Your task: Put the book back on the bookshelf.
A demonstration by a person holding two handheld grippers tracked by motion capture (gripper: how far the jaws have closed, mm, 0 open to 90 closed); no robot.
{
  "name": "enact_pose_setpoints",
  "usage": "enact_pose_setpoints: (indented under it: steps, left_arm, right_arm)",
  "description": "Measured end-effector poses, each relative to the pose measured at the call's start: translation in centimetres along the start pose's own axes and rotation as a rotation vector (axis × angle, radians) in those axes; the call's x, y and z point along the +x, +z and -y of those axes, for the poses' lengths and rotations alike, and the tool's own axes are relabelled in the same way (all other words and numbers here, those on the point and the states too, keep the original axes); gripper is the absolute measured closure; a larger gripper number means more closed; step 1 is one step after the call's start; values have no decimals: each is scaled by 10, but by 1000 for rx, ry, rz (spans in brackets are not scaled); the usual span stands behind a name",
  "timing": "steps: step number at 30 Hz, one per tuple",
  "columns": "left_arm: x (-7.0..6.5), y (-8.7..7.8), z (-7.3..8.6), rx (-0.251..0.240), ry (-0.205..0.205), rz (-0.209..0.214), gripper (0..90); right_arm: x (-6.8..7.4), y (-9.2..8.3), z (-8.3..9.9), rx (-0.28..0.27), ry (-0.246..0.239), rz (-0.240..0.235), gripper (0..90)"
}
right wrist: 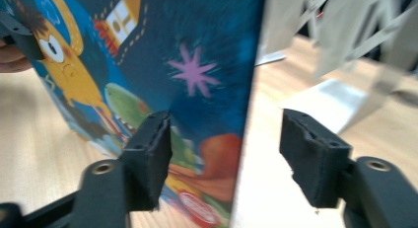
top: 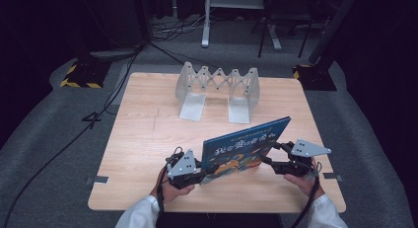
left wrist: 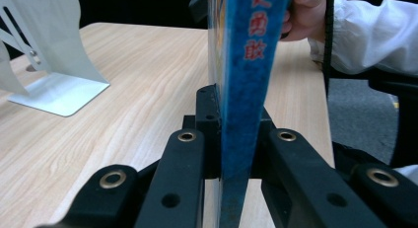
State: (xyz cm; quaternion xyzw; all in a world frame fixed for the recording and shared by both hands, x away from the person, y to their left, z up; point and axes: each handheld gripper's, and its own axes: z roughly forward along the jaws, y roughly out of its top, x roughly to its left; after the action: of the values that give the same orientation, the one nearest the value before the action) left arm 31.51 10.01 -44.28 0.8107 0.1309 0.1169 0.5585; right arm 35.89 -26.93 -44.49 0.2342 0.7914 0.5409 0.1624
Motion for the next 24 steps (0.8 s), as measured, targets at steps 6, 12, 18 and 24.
enact_pose_setpoints:
  steps: [6, 12, 18, 24]
  left_arm:
    - [2, 3, -1, -4, 0, -18, 817]
    - [1, 6, -7, -21, 5, -31, 796]
    - [4, 9, -12, -53, 6, -13, 795]
    - [2, 14, -17, -76, 10, -6, 805]
  right_arm:
    - [6, 10, 1, 30, -25, 6, 453]
    - [6, 10, 1, 29, -19, 7, 456]
    - [4, 11, 2, 24, -9, -3, 453]
    - [3, 10, 3, 16, -6, -11, 451]
